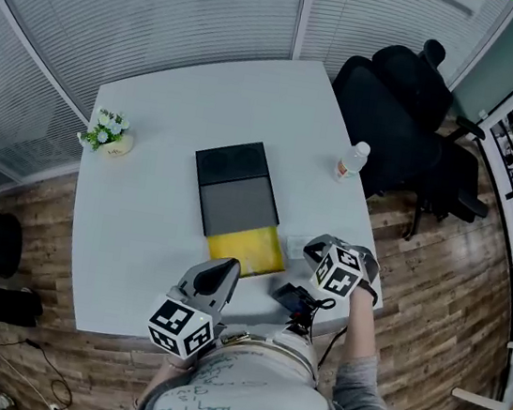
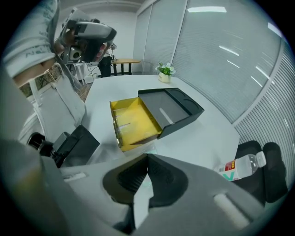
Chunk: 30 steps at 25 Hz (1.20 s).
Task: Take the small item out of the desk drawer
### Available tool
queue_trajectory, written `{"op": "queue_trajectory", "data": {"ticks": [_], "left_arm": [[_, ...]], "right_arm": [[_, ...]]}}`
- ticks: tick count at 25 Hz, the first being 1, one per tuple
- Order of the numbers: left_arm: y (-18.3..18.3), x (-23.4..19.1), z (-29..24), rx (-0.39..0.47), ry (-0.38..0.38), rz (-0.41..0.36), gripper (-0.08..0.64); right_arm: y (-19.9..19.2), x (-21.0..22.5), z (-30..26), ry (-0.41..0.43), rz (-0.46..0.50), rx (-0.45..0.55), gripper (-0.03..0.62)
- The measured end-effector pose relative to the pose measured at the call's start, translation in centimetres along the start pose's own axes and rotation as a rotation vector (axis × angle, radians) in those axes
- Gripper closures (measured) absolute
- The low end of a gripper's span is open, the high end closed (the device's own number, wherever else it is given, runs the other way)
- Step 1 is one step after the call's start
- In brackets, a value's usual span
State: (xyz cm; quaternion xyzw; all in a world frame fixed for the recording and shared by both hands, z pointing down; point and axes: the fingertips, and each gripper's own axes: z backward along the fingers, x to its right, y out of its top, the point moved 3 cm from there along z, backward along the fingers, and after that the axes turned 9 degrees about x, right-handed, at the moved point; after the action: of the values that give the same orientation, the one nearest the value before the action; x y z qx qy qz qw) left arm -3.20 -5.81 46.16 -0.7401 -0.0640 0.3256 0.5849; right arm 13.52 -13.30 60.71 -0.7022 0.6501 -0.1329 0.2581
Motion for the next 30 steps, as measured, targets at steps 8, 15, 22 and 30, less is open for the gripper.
{"op": "queue_trajectory", "data": {"ticks": [8, 15, 22, 30], "left_arm": [[0.1, 0.0, 0.3, 0.004, -0.001, -0.005, 0.562], [-0.1, 0.1, 0.2, 0.001, -0.001, -0.002, 0.562], [0.2, 0.2, 0.3, 0.003, 0.000, -0.010, 0.562], [0.1, 0.2, 0.1, -0.004, -0.008, -0.011, 0.561]], "right_arm": [[0.5, -0.4, 0.4, 0.000, 0.008, 0.008, 0.589], [1.8, -1.2, 0.8, -0.006, -0.023, 0.095, 0.589], [7.1, -2.9, 2.9, -0.013, -0.032, 0.322, 0.589], [11.9, -4.5, 4.7, 0.013, -0.006, 0.513, 0.589]]}}
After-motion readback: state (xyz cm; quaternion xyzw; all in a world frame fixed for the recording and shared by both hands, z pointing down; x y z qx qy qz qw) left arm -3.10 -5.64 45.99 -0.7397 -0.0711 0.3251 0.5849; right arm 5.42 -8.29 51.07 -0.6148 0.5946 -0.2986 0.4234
